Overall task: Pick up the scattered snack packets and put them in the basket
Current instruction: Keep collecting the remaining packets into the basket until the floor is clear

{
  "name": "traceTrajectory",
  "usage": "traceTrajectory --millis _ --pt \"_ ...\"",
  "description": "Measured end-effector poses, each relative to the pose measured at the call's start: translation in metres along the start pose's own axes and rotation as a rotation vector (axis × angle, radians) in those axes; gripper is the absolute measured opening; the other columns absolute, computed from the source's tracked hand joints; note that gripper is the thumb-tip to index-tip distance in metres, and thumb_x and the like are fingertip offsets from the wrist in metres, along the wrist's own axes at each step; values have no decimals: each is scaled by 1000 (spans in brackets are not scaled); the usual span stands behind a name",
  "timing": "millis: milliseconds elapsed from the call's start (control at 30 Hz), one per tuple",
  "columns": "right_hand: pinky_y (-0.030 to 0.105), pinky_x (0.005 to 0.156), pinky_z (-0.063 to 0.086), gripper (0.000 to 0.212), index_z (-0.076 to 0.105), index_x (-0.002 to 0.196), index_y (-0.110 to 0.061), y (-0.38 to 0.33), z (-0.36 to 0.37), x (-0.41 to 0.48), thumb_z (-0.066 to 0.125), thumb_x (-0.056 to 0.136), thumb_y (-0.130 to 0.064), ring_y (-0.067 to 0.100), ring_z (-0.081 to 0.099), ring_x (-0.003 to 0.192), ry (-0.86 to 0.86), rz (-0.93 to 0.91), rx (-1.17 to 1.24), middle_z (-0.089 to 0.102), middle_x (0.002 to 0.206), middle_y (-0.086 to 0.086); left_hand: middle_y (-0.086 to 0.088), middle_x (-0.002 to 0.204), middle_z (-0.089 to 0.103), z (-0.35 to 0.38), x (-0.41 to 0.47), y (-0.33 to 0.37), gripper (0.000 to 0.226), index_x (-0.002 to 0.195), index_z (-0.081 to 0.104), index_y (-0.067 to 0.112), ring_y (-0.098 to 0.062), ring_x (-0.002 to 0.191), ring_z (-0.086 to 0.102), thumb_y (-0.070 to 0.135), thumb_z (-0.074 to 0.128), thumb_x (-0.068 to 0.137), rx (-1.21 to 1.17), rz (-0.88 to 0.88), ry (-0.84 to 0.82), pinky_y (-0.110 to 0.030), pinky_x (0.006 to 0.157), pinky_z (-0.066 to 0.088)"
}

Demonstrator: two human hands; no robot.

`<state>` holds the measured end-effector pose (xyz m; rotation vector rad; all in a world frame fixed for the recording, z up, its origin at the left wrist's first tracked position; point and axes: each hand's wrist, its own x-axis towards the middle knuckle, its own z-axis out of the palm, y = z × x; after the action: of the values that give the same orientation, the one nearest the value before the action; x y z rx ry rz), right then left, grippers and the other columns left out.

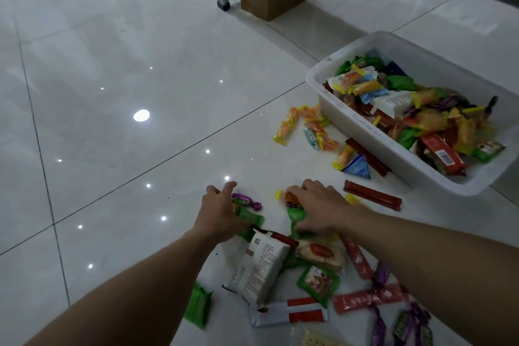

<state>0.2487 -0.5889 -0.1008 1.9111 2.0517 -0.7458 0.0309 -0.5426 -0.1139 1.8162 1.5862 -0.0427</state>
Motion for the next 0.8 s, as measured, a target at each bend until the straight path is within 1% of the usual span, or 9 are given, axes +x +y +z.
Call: traceTrajectory --millis 100,167,233,300,367,467,533,667,800 --pt "41 99 34 75 30 139 -24 0 1 1 67 78 -47 27 36 123 5 -9 -16 38 130 6 -6 127 37 4 -1 1 96 144 30 27 -21 114 43 34 85 66 -44 14 21 -28 93 45" --pt "41 101 34 81 26 142 -22 1 0 2 68 77 -46 28 35 125 -4 -6 -2 37 132 7 -4 121 42 6 -1 1 87 142 34 25 -16 106 43 27 83 70 -63 48 56 -24 87 42" --pt "39 99 35 79 27 141 -22 1 0 2 68 77 -44 27 37 123 -5 -12 19 39 131 7 -4 119 46 8 -2 2 77 139 38 25 -14 102 42 22 80 73 -80 77 80 -24 85 42" --pt "37 92 37 65 36 131 -23 2 1 2 67 78 -41 24 40 115 -8 -31 46 41 124 4 -5 120 49 9 -2 4 71 136 42 25 -16 103 45 18 77 75 -100 80 90 -27 87 46" --pt "35 86 39 53 41 123 -22 3 1 1 66 79 -40 22 41 110 -21 -44 76 41 117 3 -6 121 50 10 -1 6 69 135 43 24 -20 108 49 14 77 76 -154 50 95 -33 91 50" --pt "35 87 41 50 43 120 -22 5 1 1 66 81 -41 21 41 109 -29 -45 102 42 115 2 -7 123 51 9 1 11 69 134 44 23 -24 116 51 5 76 76 -262 -14 82 -40 95 52" --pt "35 86 38 48 44 119 -20 5 1 2 65 82 -41 21 40 108 -23 -45 96 43 116 4 -8 122 52 7 0 14 68 133 44 24 -24 115 51 0 74 76 -327 -51 52 -41 95 51" --pt "35 88 36 45 44 115 -19 6 3 3 65 83 -43 23 40 108 -31 -24 98 44 117 6 -8 114 54 4 0 17 56 121 51 27 -24 107 53 1 74 77 -385 -71 29 -39 88 55" --pt "34 90 39 50 45 117 -16 8 1 4 69 82 -43 24 43 110 -24 37 193 41 117 6 -6 109 56 4 -1 19 47 114 58 26 -24 103 55 8 78 75 -366 -31 81 -41 88 54"
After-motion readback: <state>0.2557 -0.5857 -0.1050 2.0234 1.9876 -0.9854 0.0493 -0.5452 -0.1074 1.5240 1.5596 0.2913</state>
